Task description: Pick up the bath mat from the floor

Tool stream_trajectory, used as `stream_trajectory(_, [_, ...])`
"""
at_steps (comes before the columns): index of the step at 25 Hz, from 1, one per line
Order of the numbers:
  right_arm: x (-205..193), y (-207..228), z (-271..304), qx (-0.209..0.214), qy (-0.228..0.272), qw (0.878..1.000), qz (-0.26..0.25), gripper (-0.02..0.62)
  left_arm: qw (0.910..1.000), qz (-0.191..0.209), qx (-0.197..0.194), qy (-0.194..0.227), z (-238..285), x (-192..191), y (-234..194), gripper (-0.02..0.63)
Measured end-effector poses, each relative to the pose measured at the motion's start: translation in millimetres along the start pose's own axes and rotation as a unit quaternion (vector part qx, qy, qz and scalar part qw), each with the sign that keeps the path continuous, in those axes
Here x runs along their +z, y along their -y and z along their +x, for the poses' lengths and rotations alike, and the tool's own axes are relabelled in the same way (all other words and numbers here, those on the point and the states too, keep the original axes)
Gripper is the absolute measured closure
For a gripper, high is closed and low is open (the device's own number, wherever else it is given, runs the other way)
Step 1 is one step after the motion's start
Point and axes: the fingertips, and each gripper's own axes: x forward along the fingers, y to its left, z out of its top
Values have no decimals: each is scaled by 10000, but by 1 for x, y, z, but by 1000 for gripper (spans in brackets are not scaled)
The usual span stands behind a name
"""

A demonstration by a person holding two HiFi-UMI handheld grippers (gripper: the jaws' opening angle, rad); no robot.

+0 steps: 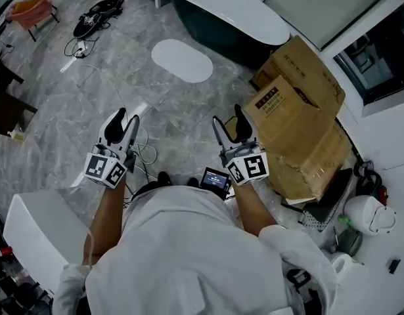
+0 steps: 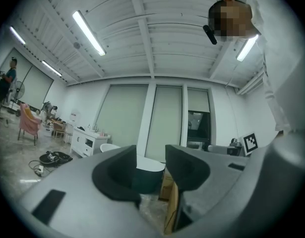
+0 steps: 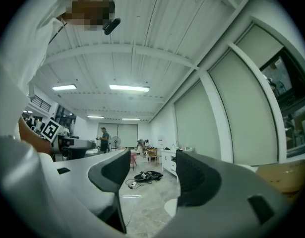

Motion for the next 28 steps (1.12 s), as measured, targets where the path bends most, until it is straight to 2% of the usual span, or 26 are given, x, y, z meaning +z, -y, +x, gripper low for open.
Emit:
stream_trajectory(11, [-23, 10, -14, 149, -308, 9991, 246, 314, 9999, -20, -62, -81, 8, -8, 24, 426])
stream_trajectory(22, [-34, 25, -28, 407, -269, 9980, 397, 322, 9998, -127, 129, -74, 5, -27, 47, 426])
stream_trajectory(28, [-44, 16, -18, 611, -350, 9962, 508, 322, 9991, -208, 335, -125, -6, -32, 37, 426])
